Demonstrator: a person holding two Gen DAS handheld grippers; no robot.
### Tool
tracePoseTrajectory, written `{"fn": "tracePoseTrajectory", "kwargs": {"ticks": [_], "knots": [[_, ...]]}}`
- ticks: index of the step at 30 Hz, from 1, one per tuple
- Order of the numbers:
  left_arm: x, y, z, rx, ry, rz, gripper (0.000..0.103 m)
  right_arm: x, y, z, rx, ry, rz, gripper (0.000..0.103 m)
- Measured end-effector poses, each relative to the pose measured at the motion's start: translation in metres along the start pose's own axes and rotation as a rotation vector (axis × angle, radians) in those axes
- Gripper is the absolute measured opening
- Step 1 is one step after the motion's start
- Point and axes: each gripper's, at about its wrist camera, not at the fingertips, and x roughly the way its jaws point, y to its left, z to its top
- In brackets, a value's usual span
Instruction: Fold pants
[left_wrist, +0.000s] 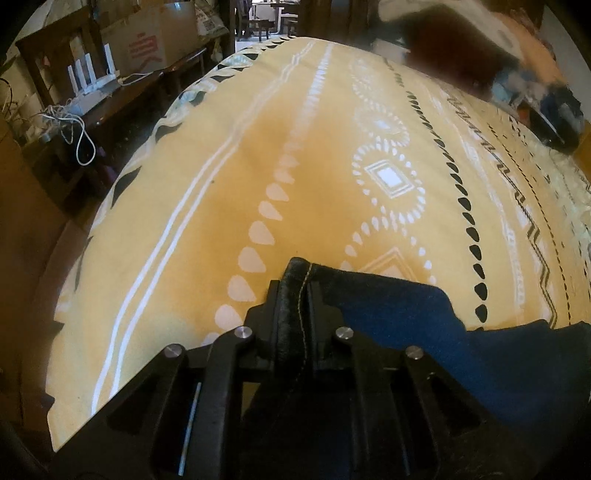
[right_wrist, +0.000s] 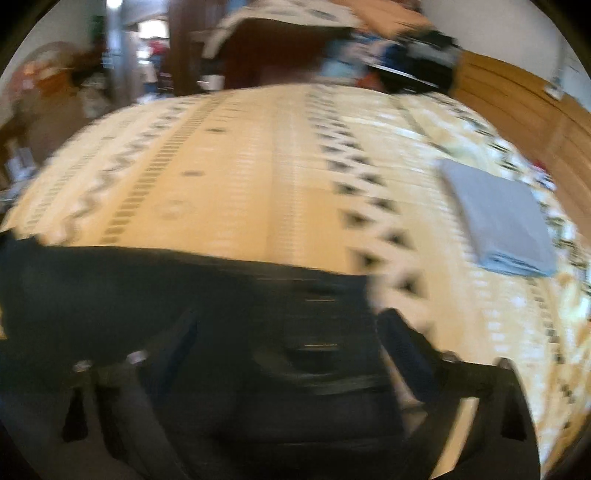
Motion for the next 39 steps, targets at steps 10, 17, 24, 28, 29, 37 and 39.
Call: {"fn": "tracePoseTrajectory", "kwargs": {"ticks": [10,17,24,28,29,37,39], "knots": [[0.014,0.008,0.008,-0.059,-0.003,-0.020,0.012,0.092,-0.066,0.024,0.057,0.203,0.325,0.086],[0.018,0.007,0.008,-0.067,-0.014,-0.003,0.012,0.136,-0.032,0.023,-0.048,0.309,0.387,0.066],[-0.020,0.005,0.015,-0.112,-0.146,0.016,0.009,0.097,-0.050,0.029,-0.005,0.177,0.395,0.011],[-0.090,0.024,0.013,-0.182,-0.313,-0.044,0.009,0.040,-0.061,0.031,0.000,0.061,0.453,0.009],[-0.112,0.031,0.008,-0.195,-0.354,-0.057,0.006,0.021,-0.063,0.030,0.000,0.032,0.470,0.009],[-0.268,0.146,-0.113,-0.484,-0.649,-0.104,0.000,-0.125,-0.072,-0.048,-0.080,-0.047,0.574,0.008],[-0.270,0.163,-0.156,-0.519,-0.596,-0.017,0.000,-0.149,-0.062,-0.093,-0.120,0.015,0.603,0.008]]}}
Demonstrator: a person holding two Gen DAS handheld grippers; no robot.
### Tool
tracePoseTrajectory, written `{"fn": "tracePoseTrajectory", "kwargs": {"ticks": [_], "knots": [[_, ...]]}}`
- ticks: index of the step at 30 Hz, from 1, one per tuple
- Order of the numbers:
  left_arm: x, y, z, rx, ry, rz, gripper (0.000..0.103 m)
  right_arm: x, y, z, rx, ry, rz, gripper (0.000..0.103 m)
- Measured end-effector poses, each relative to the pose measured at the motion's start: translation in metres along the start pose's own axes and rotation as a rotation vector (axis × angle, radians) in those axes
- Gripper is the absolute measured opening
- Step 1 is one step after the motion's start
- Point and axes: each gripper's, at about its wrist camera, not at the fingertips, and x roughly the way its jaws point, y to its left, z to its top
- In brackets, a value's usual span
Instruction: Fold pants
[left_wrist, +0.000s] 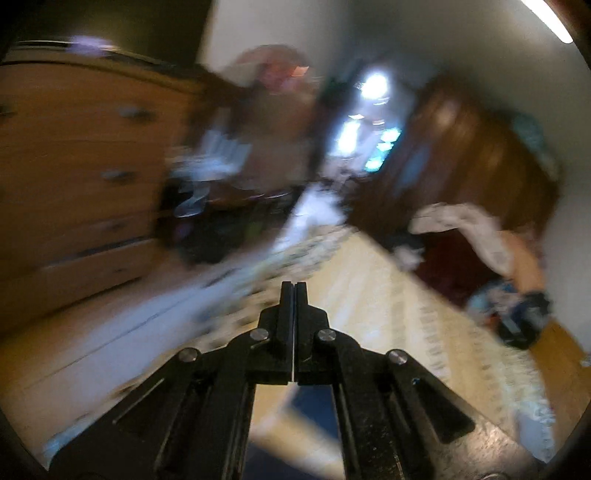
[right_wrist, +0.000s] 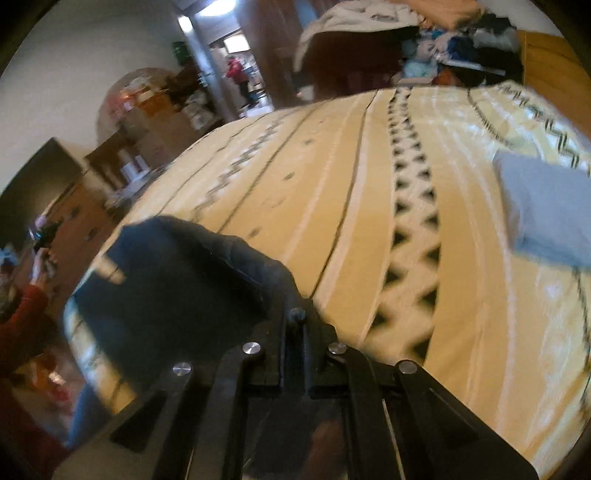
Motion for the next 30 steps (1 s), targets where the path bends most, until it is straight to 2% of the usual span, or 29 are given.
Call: {"fn": "tracePoseTrajectory", "kwargs": {"ticks": [4,6,8,9,12,14,15,16,17,18,19,21,22,23,24,27,30], "knots": [[-0.014,0.055,-0.059,-0.104,0.121,0.104,0.000,0.011,0.034,-0.089,0.012,0.188,0.039,0.008],[-0.009,0.061,-0.082,-0.122,0.172,0.122,0.000,0.017,0.030,-0.121,0.041,0.233,0.006,0.008],[0.008,0.053,-0.098,-0.103,0.237,0.129,0.000,0.022,0.021,-0.142,0.066,0.263,-0.028,0.007],[0.017,0.044,-0.102,-0.075,0.270,0.126,0.000,0.029,0.021,-0.153,0.045,0.310,-0.073,0.007],[0.045,0.008,-0.101,0.021,0.335,0.083,0.000,0.033,0.026,-0.164,0.004,0.411,-0.134,0.005],[0.054,-0.007,-0.097,0.057,0.355,0.045,0.002,0.026,0.032,-0.161,-0.014,0.461,-0.150,0.006],[0.062,-0.017,-0.093,0.070,0.367,0.023,0.011,0.015,0.042,-0.154,-0.052,0.465,-0.177,0.006],[0.066,-0.019,-0.090,0.069,0.373,0.010,0.033,0.012,0.046,-0.147,-0.065,0.466,-0.177,0.007],[0.078,-0.028,-0.086,0.066,0.383,-0.008,0.049,0.006,0.053,-0.137,-0.080,0.461,-0.178,0.007],[0.084,-0.031,-0.083,0.068,0.387,-0.026,0.074,0.002,0.064,-0.122,-0.106,0.438,-0.177,0.007],[0.082,-0.032,-0.084,0.070,0.387,-0.050,0.081,0.001,0.078,-0.107,-0.131,0.399,-0.161,0.008],[0.101,-0.047,-0.082,0.068,0.420,-0.106,0.081,0.014,0.105,-0.078,-0.153,0.324,-0.090,0.012],[0.107,-0.052,-0.081,0.062,0.425,-0.121,0.082,0.027,0.118,-0.066,-0.163,0.298,-0.054,0.018],[0.128,-0.063,-0.079,0.073,0.463,-0.140,0.082,0.049,0.139,-0.053,-0.191,0.264,-0.008,0.031],[0.138,-0.067,-0.082,0.086,0.490,-0.151,0.082,0.067,0.155,-0.046,-0.221,0.248,0.016,0.036],[0.172,-0.079,-0.086,0.142,0.544,-0.093,0.080,0.130,0.207,-0.035,-0.316,0.240,0.074,0.038],[0.199,-0.081,-0.094,0.169,0.573,-0.028,0.076,0.166,0.243,-0.037,-0.391,0.218,0.084,0.038]]}}
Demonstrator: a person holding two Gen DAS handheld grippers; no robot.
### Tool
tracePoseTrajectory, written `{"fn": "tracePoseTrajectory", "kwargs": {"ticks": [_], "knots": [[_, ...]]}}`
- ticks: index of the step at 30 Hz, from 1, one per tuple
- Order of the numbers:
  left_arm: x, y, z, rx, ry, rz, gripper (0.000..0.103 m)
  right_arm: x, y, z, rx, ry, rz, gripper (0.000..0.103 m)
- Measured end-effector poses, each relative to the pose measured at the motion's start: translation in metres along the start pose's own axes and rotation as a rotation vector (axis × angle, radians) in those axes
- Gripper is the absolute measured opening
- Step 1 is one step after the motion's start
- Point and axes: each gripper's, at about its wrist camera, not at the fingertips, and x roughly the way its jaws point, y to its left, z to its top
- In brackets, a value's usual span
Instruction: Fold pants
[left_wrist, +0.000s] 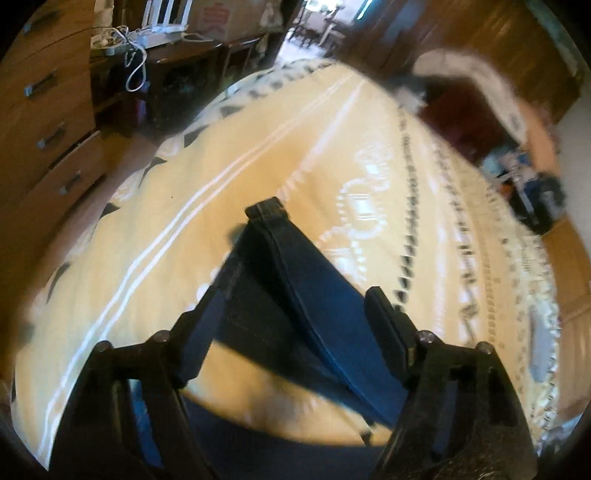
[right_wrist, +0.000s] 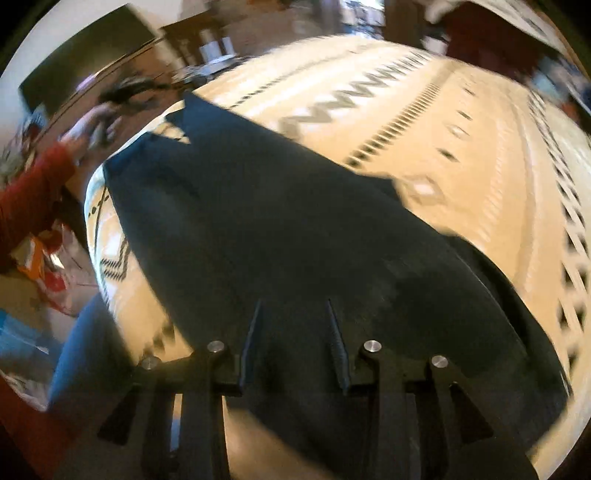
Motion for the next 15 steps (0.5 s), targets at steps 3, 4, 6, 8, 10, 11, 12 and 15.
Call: {"fn": "tracePoseTrajectory", "kwargs": {"ticks": [3,4,6,8,10,11,12,15], "knots": [[0.014,-0.001,0.000,-0.001,0.000,0.018,0.076,0.023,0.023,0.009,-0.065,-0.032,-0.017,0.040],[0.018,-0.002,0.001,0.001,0.004,0.017,0.075,0.026,0.031,0.009,-0.083,-0.033,-0.017,0.043],[0.024,-0.006,0.001,0.009,0.014,0.022,0.071,0.041,0.046,0.012,-0.127,-0.038,-0.046,0.048],[0.026,-0.009,0.000,0.017,0.026,0.020,0.063,0.053,0.055,0.016,-0.162,-0.032,-0.078,0.050],[0.031,-0.011,0.000,0.024,0.036,0.022,0.059,0.064,0.061,0.020,-0.192,-0.030,-0.131,0.050],[0.031,-0.011,-0.001,0.027,0.037,0.023,0.059,0.069,0.062,0.023,-0.200,-0.031,-0.152,0.050],[0.031,-0.011,-0.001,0.026,0.037,0.023,0.059,0.072,0.061,0.023,-0.201,-0.029,-0.158,0.050],[0.031,-0.007,0.001,0.020,0.031,0.029,0.059,0.083,0.058,0.026,-0.194,-0.011,-0.162,0.048]]}}
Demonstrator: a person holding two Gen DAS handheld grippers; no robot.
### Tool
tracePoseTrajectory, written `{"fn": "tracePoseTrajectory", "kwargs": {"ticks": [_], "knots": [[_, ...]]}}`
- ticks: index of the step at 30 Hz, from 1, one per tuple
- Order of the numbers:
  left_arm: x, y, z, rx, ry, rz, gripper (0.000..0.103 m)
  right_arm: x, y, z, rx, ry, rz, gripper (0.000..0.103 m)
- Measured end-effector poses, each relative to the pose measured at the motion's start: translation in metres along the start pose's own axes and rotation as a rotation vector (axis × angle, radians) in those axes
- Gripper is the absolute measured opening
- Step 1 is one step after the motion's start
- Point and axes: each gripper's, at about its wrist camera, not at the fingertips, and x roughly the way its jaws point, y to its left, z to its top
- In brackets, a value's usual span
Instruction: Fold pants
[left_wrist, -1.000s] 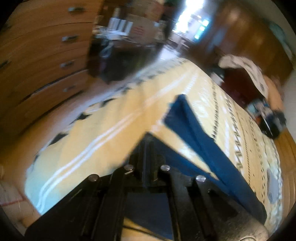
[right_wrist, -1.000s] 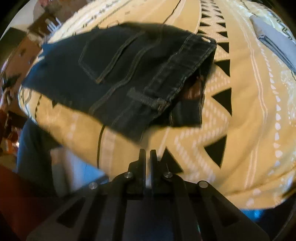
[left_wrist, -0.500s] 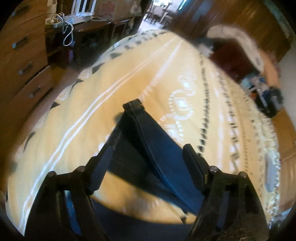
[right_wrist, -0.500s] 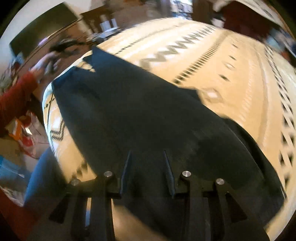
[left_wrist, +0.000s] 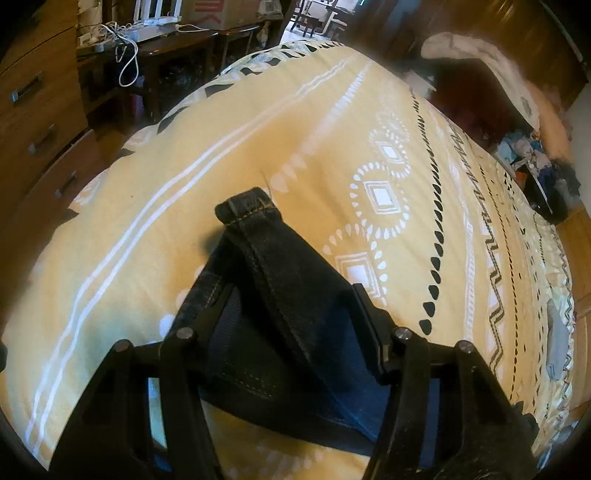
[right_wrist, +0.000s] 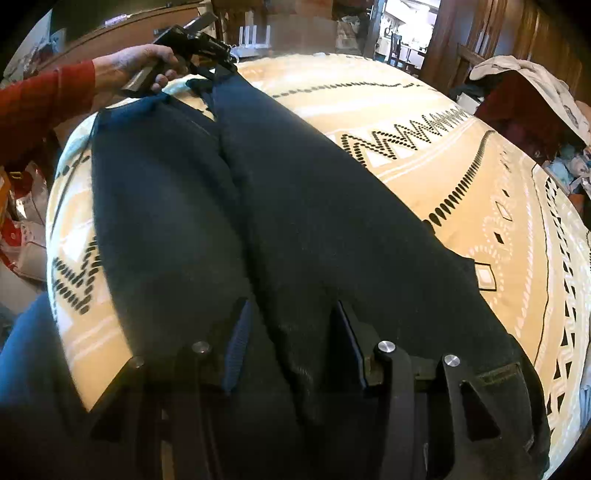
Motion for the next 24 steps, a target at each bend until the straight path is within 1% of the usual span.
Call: {"fn": "tracePoseTrajectory", "kwargs": {"ticks": [1,2,3,4,5,6,7,9,11,12,13,15,16,17,18,19,20,21,22,23,24], "knots": [[0.000,0.001,0.001,-0.002,-0.004,-0.003,0.057,0.000,-0.002,0.000,0.003,0.000,0.001,0.044],[0.000,0.001,0.001,-0.003,-0.006,-0.007,0.054,-0.001,-0.003,0.000,0.008,-0.001,0.000,0.035],[0.000,0.002,0.002,-0.005,-0.006,-0.006,0.045,0.000,-0.006,0.001,0.023,0.002,0.009,0.029],[0.000,0.004,0.003,-0.013,-0.006,-0.003,0.031,0.000,-0.008,0.001,0.036,0.001,0.019,0.024],[0.001,0.007,0.003,-0.025,-0.005,-0.007,0.025,-0.001,-0.009,0.002,0.045,-0.001,0.026,0.020],[0.002,0.008,0.004,-0.033,-0.002,-0.014,0.011,-0.001,-0.011,0.003,0.053,-0.001,0.034,0.019],[0.004,0.008,0.004,-0.035,0.005,-0.014,0.008,0.000,-0.010,0.003,0.052,0.003,0.034,0.019],[0.008,0.008,0.005,-0.033,0.019,0.001,0.008,0.006,-0.009,0.003,0.046,0.018,0.017,0.019],[0.009,0.005,0.007,-0.027,0.021,0.013,0.003,0.008,-0.011,0.004,0.058,0.024,0.013,0.017],[0.005,0.003,0.008,-0.025,0.013,0.013,0.003,0.007,-0.014,0.005,0.078,0.016,0.029,0.012],[-0.006,-0.003,0.011,-0.016,-0.017,0.002,0.003,0.004,-0.017,0.005,0.098,0.008,0.043,0.006],[-0.039,-0.013,0.018,0.000,-0.094,-0.057,0.003,-0.019,-0.032,0.009,0.165,-0.057,0.093,0.005],[-0.056,-0.018,0.020,0.008,-0.128,-0.091,0.003,-0.029,-0.035,0.011,0.168,-0.083,0.097,0.005],[-0.085,-0.023,0.022,0.014,-0.185,-0.142,0.003,-0.049,-0.039,0.013,0.164,-0.124,0.096,0.005],[-0.111,-0.025,0.021,0.013,-0.236,-0.186,0.003,-0.064,-0.042,0.015,0.158,-0.149,0.106,0.005],[-0.145,-0.024,0.016,0.010,-0.299,-0.245,0.003,-0.075,-0.043,0.015,0.153,-0.165,0.114,0.005],[-0.164,-0.021,0.011,0.011,-0.332,-0.269,0.003,-0.091,-0.041,0.015,0.134,-0.185,0.125,0.005],[-0.192,-0.013,-0.001,0.011,-0.377,-0.294,0.003,-0.099,-0.039,0.014,0.118,-0.189,0.133,0.005],[-0.205,-0.006,-0.010,0.004,-0.393,-0.301,0.003,-0.107,-0.033,0.012,0.095,-0.186,0.146,0.005],[-0.220,0.011,-0.028,-0.018,-0.402,-0.302,0.003,-0.109,-0.026,0.009,0.073,-0.172,0.164,0.005],[-0.224,0.021,-0.038,-0.032,-0.399,-0.295,0.004,-0.108,-0.018,0.004,0.052,-0.150,0.186,0.005]]}}
